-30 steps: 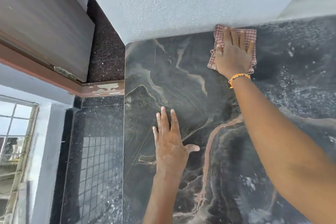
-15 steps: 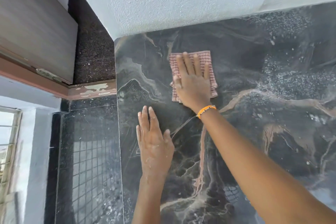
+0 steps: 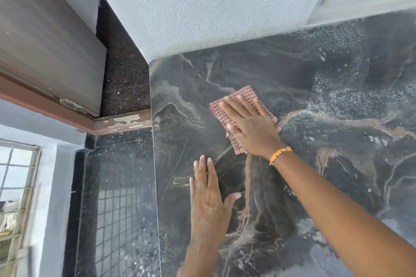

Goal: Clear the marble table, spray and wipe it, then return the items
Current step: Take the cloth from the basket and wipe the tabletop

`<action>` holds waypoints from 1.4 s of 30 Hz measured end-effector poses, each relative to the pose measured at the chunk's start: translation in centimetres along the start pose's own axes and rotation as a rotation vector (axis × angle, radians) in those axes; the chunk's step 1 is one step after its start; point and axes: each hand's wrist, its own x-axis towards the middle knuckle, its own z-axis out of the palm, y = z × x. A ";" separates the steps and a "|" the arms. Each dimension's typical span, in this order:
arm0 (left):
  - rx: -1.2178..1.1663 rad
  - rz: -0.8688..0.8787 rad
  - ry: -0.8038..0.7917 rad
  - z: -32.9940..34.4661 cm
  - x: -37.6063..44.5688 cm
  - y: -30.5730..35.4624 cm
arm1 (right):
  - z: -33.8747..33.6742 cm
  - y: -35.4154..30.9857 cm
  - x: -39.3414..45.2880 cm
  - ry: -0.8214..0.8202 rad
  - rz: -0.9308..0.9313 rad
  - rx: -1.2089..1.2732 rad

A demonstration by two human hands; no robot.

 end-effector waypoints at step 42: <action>0.120 -0.104 -0.224 8.4 5.6 22.5 | -5.2 29.7 -16.2 0.081 0.541 0.043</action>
